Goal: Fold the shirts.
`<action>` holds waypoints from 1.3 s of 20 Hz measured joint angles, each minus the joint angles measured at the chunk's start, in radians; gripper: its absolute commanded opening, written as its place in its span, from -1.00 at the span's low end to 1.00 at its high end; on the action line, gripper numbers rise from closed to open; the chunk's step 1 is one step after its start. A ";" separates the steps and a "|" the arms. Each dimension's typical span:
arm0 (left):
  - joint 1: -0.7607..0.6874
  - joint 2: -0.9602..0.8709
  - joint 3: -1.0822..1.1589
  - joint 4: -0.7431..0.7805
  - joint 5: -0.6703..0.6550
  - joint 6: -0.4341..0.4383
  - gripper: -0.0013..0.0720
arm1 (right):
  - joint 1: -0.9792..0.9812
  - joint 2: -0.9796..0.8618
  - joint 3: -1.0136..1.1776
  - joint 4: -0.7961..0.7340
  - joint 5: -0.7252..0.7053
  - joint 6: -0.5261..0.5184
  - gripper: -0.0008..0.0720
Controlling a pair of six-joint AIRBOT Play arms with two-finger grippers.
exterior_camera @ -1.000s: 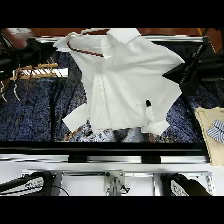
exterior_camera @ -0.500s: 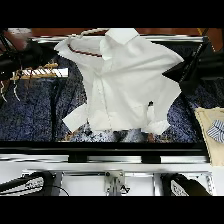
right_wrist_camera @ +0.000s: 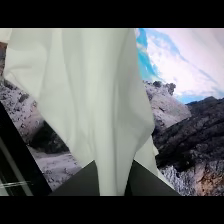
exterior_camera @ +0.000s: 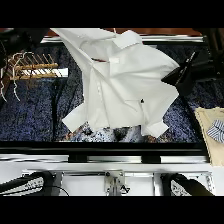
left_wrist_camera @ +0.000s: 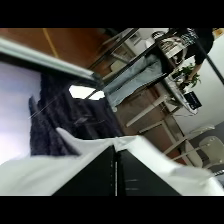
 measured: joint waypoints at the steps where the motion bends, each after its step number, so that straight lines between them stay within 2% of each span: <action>1: -0.012 0.000 0.017 -0.004 0.005 0.001 -0.85 | 0.020 -0.006 0.000 -0.002 -0.003 0.000 -0.79; 6: -0.109 0.016 0.066 -0.012 -0.001 0.042 -0.85 | 0.119 -0.019 0.000 -0.019 -0.153 0.008 -0.79; 11: -0.169 0.079 0.080 0.001 0.012 0.117 -0.85 | 0.144 -0.023 0.000 -0.046 -0.265 0.086 -0.79; 16: -0.182 0.142 0.084 0.023 -0.001 0.143 -0.85 | 0.149 -0.024 0.000 -0.058 -0.329 0.158 -0.79; 20: -0.185 0.156 0.083 0.196 -0.079 0.109 -0.85 | 0.149 -0.019 0.003 -0.031 -0.395 0.196 -0.79; 23: -0.186 0.151 0.081 0.363 -0.118 0.044 -0.85 | 0.149 -0.001 0.004 -0.012 -0.425 0.227 -0.79; 26: -0.190 0.134 0.080 0.446 -0.137 0.010 -0.85 | 0.150 0.024 0.005 -0.006 -0.439 0.245 -0.79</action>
